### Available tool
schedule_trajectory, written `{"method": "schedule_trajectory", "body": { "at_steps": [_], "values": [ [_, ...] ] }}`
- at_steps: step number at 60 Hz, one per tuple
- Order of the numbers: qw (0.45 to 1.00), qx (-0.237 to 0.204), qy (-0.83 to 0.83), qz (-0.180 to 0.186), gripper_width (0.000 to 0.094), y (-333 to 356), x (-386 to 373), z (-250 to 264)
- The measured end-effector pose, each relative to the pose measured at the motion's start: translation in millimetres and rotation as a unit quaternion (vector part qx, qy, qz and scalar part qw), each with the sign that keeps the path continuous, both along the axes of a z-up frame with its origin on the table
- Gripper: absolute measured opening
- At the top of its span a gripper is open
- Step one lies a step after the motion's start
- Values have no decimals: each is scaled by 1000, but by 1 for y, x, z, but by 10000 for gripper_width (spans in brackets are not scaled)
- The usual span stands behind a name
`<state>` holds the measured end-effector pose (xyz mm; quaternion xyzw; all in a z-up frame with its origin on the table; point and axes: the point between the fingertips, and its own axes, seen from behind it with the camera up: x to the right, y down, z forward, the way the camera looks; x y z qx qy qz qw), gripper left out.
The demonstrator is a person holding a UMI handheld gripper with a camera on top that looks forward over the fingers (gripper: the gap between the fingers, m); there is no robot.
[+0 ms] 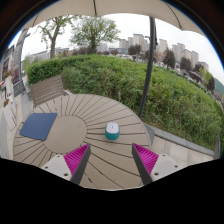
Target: Arrange mouse
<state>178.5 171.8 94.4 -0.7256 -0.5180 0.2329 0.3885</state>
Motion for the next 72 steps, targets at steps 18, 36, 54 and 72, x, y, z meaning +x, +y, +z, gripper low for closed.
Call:
{"method": "schedule_trajectory", "body": {
  "at_steps": [18,36,54,72],
  "values": [
    [1000,-18,-13,4,854,29,-70,-68],
    [999,-16,-33,35,856,52,-123,-111],
    [997,-26,-35,60,840,48,-142,-113],
    [987,-16,-38,155,430,5,-155,-72]
  ]
}}
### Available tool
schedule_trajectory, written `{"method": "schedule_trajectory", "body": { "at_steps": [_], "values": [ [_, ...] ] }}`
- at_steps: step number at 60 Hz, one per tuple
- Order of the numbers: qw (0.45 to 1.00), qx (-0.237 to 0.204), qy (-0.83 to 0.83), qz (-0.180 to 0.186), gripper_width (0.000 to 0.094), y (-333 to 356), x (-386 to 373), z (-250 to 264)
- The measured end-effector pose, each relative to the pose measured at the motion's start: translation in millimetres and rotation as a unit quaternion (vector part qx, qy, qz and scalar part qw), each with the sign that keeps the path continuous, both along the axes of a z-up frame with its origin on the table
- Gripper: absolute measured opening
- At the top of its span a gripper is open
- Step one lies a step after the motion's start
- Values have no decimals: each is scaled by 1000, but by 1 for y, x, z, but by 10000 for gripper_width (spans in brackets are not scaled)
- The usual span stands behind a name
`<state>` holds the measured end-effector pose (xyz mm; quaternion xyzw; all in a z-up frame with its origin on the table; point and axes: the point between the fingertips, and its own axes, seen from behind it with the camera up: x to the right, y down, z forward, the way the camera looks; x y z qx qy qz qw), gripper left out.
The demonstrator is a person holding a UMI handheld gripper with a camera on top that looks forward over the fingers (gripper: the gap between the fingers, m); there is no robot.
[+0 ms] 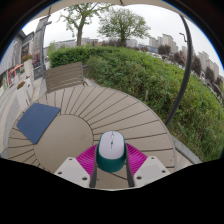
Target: Arrange mouse
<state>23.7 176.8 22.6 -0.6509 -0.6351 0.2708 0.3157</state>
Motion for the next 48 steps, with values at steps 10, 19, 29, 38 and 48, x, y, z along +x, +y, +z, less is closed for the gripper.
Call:
{"method": "schedule_trajectory", "body": {
  "at_steps": [10,19,29,38,48],
  "values": [
    [996,-55,33,61,429,-106,-37,65],
    [990,-79,52,102,429,-217,-78,85],
    [991,-71,43,108,431,-315,-110,52],
    [995,-51,7,88,435,-359,-120,-14],
    [998,-32,-14,49,612,-361,-124,-35]
  ]
}}
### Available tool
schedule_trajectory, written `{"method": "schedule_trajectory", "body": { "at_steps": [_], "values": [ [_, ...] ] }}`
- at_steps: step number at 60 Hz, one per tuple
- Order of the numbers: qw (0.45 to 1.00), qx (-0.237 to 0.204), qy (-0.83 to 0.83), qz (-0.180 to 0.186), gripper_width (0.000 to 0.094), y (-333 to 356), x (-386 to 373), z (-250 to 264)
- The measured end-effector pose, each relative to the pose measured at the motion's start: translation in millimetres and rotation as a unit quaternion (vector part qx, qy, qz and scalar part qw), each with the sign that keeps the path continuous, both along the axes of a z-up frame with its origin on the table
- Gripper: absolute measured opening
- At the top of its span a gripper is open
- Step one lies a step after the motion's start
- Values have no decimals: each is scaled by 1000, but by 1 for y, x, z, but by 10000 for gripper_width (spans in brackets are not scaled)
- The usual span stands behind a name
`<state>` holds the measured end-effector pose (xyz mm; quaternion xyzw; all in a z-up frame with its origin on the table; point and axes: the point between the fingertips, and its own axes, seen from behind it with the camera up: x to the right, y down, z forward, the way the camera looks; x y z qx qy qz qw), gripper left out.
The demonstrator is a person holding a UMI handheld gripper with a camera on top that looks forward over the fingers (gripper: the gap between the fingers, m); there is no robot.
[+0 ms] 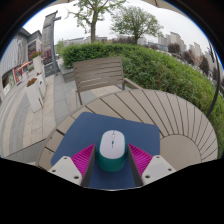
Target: Arrange mouse
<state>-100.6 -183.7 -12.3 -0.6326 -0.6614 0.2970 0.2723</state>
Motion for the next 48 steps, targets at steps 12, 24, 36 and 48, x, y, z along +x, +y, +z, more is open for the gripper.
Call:
{"method": "schedule_trajectory", "body": {
  "at_steps": [12,24,36,48],
  "values": [
    [999,0,-11,-35,845,7,38,64],
    [998,22,-43,-48,841,14,149,154],
    [991,72,-78,-79,851,35,246,188],
    [990,60,-74,-102,853,36,278,190]
  ]
}}
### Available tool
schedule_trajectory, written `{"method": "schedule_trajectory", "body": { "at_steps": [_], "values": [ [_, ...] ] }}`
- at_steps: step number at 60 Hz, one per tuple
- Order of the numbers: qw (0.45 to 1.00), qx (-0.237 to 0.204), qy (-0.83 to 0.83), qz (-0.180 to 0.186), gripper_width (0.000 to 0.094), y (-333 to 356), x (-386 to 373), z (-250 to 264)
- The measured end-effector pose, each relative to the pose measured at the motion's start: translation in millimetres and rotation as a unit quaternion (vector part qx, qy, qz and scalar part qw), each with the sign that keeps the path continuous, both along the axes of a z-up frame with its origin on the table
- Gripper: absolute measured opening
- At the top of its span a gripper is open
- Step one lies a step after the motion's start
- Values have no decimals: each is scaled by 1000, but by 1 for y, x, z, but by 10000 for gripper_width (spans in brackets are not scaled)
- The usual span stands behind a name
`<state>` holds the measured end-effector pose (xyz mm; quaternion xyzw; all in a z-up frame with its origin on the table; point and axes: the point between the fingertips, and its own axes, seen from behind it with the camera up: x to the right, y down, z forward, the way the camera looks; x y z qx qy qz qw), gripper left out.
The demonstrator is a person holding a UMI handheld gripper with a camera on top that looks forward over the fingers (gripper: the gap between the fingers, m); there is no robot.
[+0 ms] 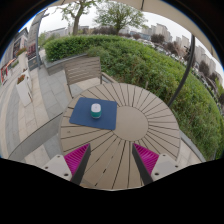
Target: Arrange mouse
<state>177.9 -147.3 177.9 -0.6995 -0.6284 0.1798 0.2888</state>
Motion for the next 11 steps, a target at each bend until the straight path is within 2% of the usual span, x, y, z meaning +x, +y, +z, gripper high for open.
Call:
{"method": "schedule_trajectory", "body": {
  "at_steps": [5,11],
  "values": [
    [1000,8,-1,-12,854,7,5,-3],
    [1000,-5,-1,-12,853,-1,10,-5]
  ]
}}
